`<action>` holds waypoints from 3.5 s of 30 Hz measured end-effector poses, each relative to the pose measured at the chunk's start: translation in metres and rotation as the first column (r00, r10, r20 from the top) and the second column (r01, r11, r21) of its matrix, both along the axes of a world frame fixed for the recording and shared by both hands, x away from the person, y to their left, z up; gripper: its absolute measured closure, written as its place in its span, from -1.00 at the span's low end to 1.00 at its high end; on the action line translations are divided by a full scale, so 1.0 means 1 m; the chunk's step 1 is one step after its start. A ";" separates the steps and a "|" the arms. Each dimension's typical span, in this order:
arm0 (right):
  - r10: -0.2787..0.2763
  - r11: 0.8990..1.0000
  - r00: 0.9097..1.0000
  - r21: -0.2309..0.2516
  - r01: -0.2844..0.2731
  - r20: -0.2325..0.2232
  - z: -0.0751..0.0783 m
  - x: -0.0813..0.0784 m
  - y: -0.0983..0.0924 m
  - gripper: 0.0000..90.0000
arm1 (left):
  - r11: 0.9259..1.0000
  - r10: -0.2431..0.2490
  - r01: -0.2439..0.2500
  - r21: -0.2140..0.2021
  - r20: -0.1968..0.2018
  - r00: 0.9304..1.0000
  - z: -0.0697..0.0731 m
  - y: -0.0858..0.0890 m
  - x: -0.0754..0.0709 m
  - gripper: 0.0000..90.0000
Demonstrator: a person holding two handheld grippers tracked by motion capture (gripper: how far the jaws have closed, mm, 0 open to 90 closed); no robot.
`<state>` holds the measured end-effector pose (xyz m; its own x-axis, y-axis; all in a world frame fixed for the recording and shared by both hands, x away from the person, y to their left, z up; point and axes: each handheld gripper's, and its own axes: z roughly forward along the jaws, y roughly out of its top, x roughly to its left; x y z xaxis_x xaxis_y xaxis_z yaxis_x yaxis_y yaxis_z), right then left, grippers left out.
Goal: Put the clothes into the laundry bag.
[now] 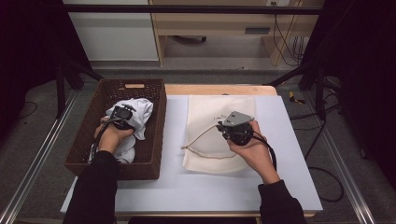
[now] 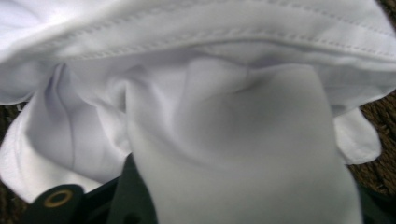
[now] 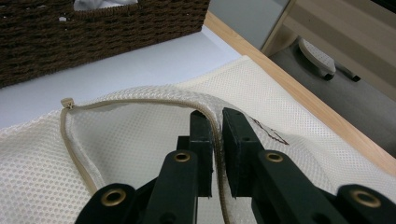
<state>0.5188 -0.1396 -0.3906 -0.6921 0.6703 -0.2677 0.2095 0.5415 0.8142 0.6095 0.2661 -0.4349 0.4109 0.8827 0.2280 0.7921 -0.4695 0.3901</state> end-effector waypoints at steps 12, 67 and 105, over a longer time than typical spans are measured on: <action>0.009 1.000 1.000 -0.018 -0.009 -0.008 -0.002 0.002 0.005 0.84 | 1.000 -0.018 0.019 -0.003 0.156 0.988 0.036 0.008 -0.013 0.43; 0.037 0.999 0.997 -0.017 -0.039 -0.071 0.004 0.006 -0.001 0.90 | 0.961 -0.167 0.257 -0.106 0.517 0.840 0.226 -0.040 -0.087 0.43; 0.039 0.999 0.995 -0.005 -0.040 -0.088 -0.002 0.006 -0.001 0.92 | 0.841 -0.405 0.535 -0.084 0.559 0.724 0.271 -0.133 -0.145 0.42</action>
<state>0.5252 -0.1410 -0.3931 -0.7390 0.6405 -0.2091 0.2589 0.5564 0.7895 0.4648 0.1331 -0.1641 0.6698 0.6580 0.3440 0.1520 -0.5751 0.8039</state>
